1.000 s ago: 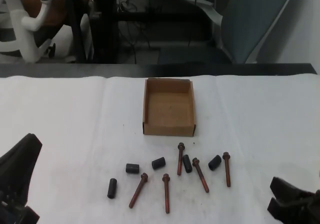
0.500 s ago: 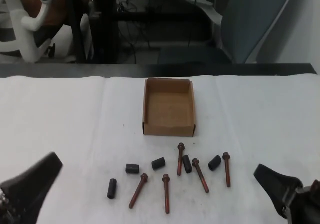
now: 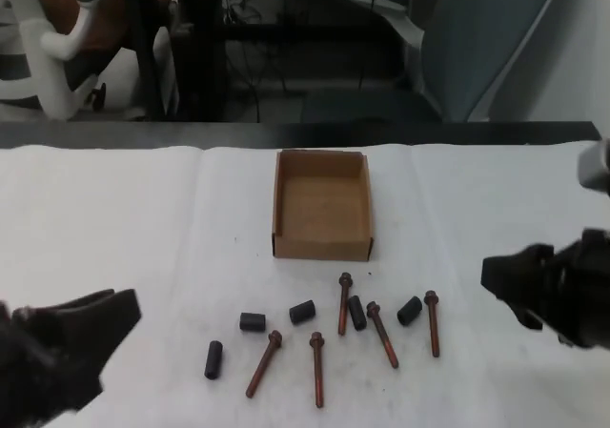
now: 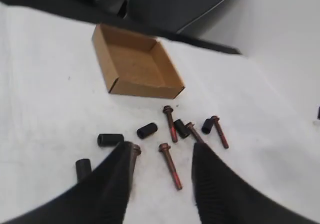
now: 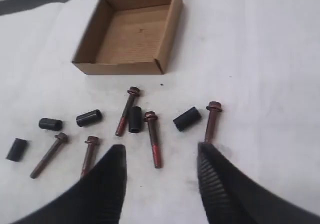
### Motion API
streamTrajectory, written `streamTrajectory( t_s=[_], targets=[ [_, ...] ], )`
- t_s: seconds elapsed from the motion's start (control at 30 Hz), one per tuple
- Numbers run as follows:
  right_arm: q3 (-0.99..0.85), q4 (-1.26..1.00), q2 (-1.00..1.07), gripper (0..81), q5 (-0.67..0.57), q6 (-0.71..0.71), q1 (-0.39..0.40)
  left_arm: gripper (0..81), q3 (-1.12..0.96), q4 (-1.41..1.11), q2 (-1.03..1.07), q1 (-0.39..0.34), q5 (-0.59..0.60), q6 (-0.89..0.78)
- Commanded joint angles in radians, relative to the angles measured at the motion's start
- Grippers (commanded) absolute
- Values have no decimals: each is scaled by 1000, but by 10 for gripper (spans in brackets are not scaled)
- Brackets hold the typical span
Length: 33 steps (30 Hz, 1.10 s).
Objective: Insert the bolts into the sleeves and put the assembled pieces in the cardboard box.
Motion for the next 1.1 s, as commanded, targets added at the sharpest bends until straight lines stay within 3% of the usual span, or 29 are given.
streamTrajectory(
  t_s=[0.0, 0.17, 0.27, 0.6, 0.73, 1.07],
  targets=[
    [-70, 59, 106, 442, 41, -18, -4, 442, -87, 40, 166, -105, -111, 81],
    [-130, 107, 287, 442, 68, -18, -4, 438, -257, 118, 504, -333, -419, 130],
    [-160, 126, 395, 442, 72, -22, -4, 438, -369, 161, 698, -392, -474, 123],
    [-297, 120, 698, 442, 131, -94, -5, 417, -649, 355, 1134, -336, -479, 125],
    [-352, 118, 788, 442, 146, -101, -5, 326, -670, 415, 1172, -329, -535, 125],
    [-388, 94, 908, 442, 148, -101, -66, 326, -645, 368, 1179, -329, -530, 95]
  ],
)
